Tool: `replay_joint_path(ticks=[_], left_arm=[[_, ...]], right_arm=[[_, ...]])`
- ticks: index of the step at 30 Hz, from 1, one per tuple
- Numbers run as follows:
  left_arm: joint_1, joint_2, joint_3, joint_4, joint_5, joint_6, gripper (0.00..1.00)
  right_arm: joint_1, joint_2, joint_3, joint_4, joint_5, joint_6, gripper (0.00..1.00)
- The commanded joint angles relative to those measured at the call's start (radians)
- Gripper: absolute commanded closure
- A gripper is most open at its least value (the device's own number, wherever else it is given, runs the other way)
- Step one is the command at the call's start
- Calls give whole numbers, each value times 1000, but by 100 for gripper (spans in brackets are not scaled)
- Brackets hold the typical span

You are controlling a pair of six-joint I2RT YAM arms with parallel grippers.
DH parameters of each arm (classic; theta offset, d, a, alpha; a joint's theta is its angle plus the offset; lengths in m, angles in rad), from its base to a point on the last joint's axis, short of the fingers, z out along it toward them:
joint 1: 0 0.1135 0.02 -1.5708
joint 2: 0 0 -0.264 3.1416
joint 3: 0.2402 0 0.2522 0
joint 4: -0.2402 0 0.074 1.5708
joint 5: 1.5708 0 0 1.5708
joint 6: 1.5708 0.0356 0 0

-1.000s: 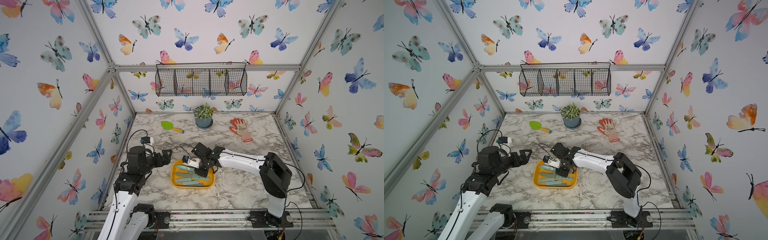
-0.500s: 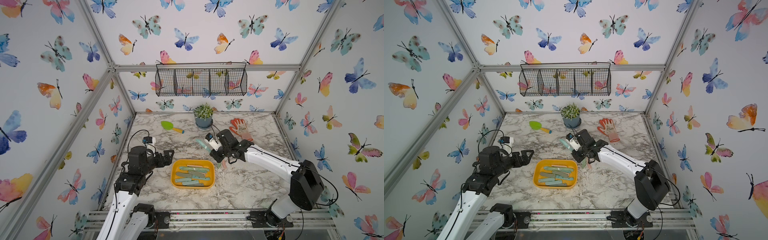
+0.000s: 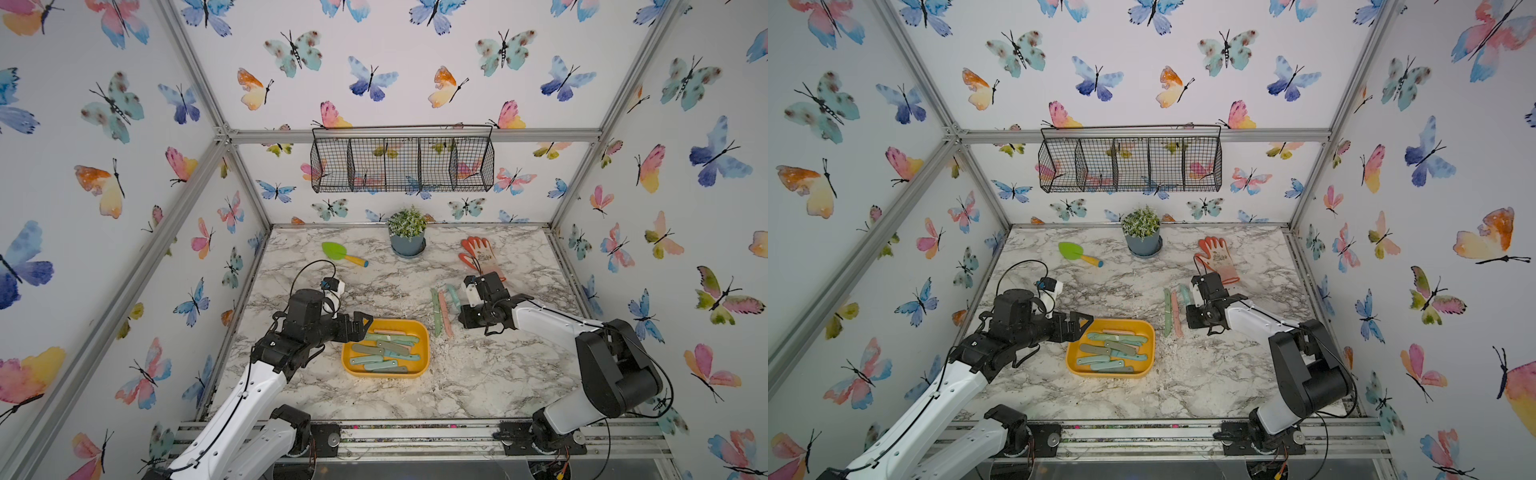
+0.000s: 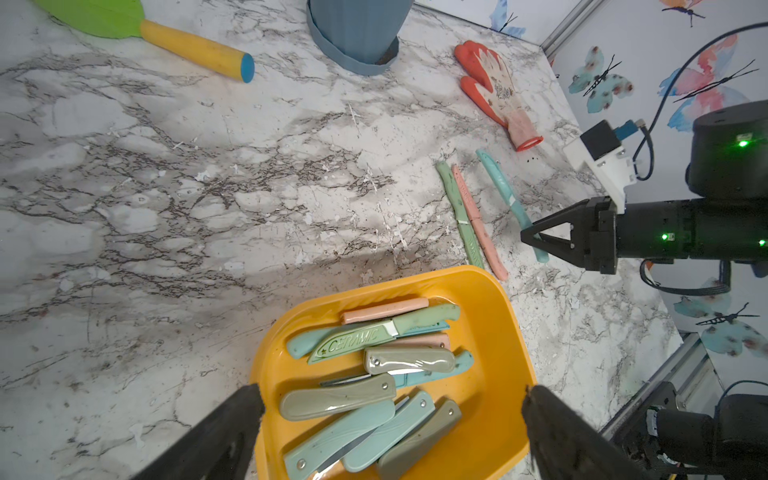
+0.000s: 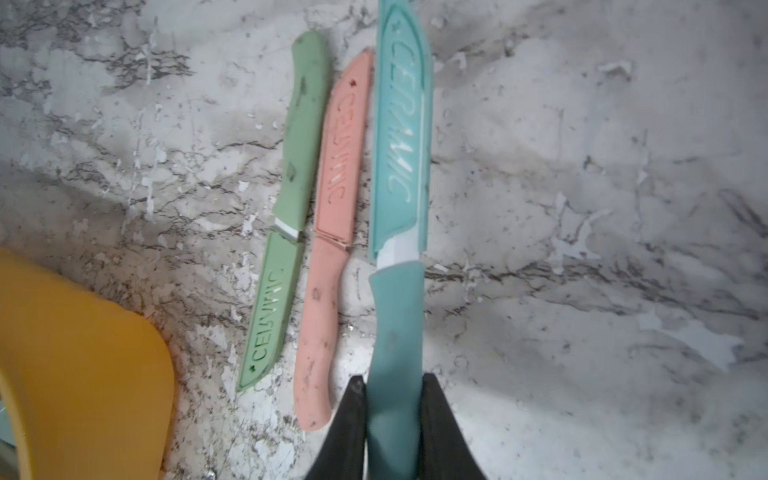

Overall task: Take the fruit knife out of the storage box
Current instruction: Place the fruit knife at the center of the board.

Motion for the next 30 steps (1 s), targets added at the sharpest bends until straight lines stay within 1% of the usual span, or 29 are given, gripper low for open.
replay_joint_path(ticks=[1, 5, 15, 18, 23, 30], left_arm=[[-6, -2, 8, 1, 16, 14, 2], [-7, -6, 7, 2, 15, 14, 2], [-6, -12, 8, 0, -1, 11, 2], [-7, -14, 8, -2, -2, 11, 2], [-7, -23, 9, -3, -19, 8, 1], [-7, -26, 10, -8, -38, 6, 2]], right_arm=[[-5, 34, -11, 70, -66, 49, 87], [-13, 75, -18, 98, -119, 60, 87], [-23, 86, -22, 94, -113, 70, 86], [-24, 84, -22, 89, -110, 72, 82], [-25, 74, -18, 78, -108, 71, 78], [-26, 59, -19, 64, -96, 70, 68]])
